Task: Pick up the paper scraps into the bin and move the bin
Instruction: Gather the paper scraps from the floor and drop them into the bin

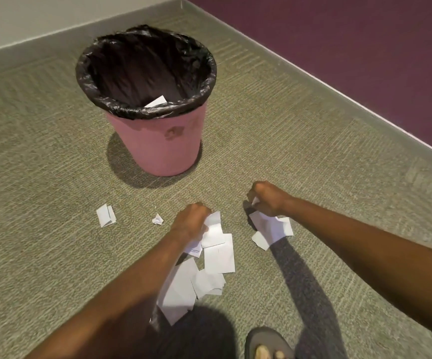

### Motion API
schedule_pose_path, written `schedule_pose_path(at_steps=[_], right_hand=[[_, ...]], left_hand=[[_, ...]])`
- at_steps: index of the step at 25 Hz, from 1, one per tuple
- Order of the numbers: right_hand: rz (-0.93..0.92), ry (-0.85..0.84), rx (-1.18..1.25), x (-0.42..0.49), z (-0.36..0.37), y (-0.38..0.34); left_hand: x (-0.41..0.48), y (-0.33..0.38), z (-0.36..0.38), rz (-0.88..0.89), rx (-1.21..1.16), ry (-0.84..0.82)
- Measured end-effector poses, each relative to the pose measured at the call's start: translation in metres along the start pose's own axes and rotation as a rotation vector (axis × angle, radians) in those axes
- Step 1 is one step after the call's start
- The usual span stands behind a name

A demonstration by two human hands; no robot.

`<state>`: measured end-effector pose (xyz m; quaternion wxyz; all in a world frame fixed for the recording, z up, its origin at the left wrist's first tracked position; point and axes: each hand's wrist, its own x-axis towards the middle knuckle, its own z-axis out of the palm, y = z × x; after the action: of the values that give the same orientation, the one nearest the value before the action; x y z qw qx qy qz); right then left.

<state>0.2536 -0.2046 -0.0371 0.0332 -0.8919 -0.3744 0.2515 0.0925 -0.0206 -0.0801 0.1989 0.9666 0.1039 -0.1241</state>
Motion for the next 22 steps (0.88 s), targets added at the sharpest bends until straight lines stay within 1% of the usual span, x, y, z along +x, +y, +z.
schedule_pose_path(at_steps=[4,9,12,14,16,18,22], right_hand=[[0.001,-0.057,-0.028,-0.027,0.004,0.011],[0.096,-0.08,-0.026,-0.04,0.005,0.022],[0.133,-0.183,-0.066,-0.049,0.016,0.027],[0.073,-0.242,-0.129,-0.053,0.026,0.026],[-0.015,-0.232,-0.248,-0.05,0.033,0.023],[-0.034,-0.197,-0.354,-0.046,0.036,0.019],[-0.038,-0.135,-0.388,-0.044,0.041,0.012]], left_hand=[[-0.002,-0.005,0.0,-0.074,-0.07,0.009],[-0.005,-0.007,-0.006,-0.128,-0.172,-0.007],[-0.011,-0.009,-0.009,-0.146,-0.225,0.001],[-0.015,-0.011,-0.007,-0.152,-0.235,-0.001],[-0.019,-0.013,-0.003,-0.145,-0.233,-0.009],[-0.023,-0.014,0.002,-0.143,-0.225,-0.014],[-0.029,-0.013,0.007,-0.149,-0.236,-0.022]])
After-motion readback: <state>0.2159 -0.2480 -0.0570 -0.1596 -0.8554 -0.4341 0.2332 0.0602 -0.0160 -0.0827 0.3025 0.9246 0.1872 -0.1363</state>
